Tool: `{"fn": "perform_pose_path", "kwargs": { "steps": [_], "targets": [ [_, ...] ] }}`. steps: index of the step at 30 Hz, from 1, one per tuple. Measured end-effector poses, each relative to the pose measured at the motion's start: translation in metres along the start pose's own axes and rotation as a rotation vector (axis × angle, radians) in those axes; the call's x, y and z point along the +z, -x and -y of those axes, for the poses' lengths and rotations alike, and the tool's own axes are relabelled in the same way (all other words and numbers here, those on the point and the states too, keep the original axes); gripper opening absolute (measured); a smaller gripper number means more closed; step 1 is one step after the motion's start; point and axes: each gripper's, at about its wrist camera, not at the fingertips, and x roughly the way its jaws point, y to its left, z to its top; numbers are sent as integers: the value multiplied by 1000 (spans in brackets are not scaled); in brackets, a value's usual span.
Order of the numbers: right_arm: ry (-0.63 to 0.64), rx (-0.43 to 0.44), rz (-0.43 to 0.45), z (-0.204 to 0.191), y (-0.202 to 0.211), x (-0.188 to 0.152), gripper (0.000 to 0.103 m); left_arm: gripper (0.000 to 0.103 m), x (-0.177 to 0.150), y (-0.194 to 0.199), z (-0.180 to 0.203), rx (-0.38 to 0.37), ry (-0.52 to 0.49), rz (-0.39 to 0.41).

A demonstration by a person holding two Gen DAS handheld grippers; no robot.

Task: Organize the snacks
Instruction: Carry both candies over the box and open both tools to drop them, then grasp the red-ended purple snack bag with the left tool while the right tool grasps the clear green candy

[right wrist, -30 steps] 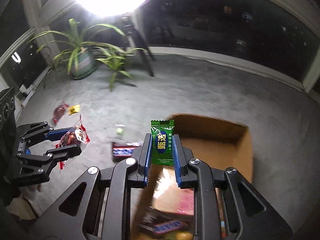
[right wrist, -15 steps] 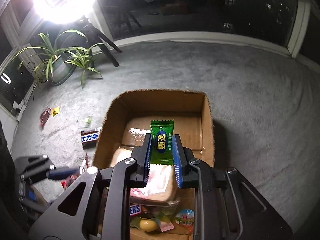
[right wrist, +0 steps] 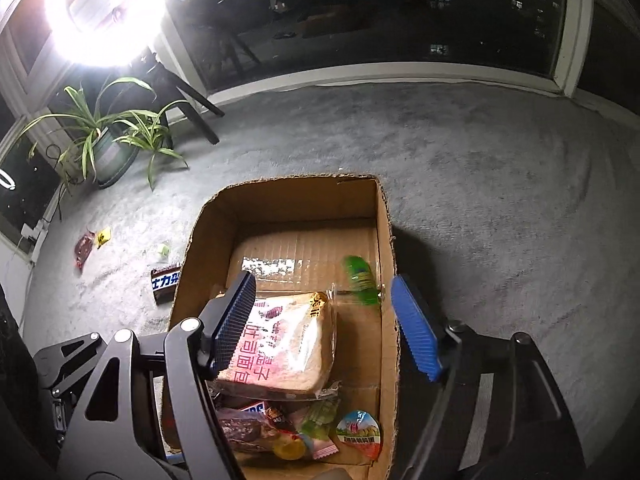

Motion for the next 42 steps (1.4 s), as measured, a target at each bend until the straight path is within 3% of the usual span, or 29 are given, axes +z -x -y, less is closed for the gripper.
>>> {"fn": "perform_pose_path", "kwargs": {
  "steps": [8,20,33,42],
  "targets": [
    [-2,6,22,-16,9,3,73,64,-7,22,-10,11,8,20],
    [45,48,48,-80,14,8,73,64,-20,69,-52,87,55,66],
    [120,122,23,-176,-9,20,73,64,-54,147,-146,220,173,120],
    [60,180,-84,-213,-63,27,73,64,-86,192,-230,336,276,134]
  ]
}}
